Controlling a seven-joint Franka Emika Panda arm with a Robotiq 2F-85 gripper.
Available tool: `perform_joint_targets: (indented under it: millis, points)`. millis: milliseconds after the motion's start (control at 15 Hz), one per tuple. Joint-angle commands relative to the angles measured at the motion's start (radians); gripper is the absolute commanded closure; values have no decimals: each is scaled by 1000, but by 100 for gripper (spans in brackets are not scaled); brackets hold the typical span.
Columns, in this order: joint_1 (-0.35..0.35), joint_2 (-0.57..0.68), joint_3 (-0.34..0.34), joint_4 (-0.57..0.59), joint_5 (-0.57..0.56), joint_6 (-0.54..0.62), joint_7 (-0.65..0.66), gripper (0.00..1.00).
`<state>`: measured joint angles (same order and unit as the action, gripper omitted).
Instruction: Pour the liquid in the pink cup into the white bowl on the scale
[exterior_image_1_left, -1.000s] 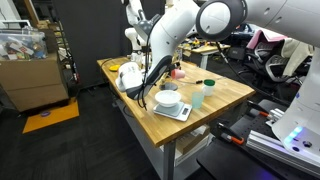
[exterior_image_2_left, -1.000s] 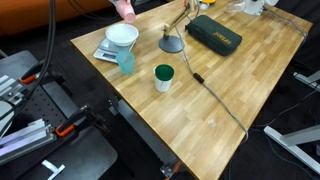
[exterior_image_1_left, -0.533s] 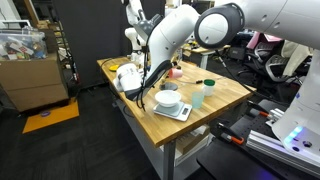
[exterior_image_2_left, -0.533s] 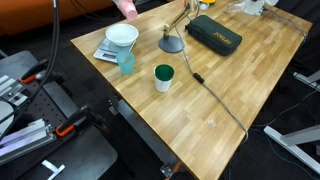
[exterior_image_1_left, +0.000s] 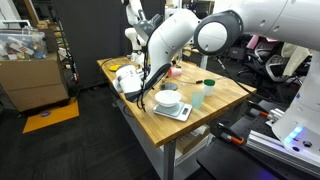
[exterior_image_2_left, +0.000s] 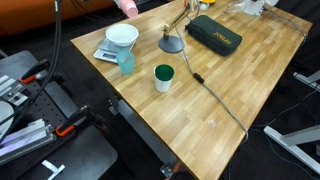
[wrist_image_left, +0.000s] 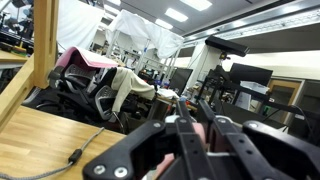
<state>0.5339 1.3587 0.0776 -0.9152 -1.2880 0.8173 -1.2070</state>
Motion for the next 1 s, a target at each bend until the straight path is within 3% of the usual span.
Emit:
perform_joint_targets:
  millis: [0,200,467,533,733,933]
  points:
    - [14,47,-20,79,-9,-38,-31,96]
    - [5,64,-5,118,21,-44,-8,96]
    - [-27,102,54,224,186,-46,89,96]
    - [-49,52,51,174,232,-9,132,96]
    - [-79,43,46,215,335,2,202,96]
    - [-139,16,84,234,412,15,278,96]
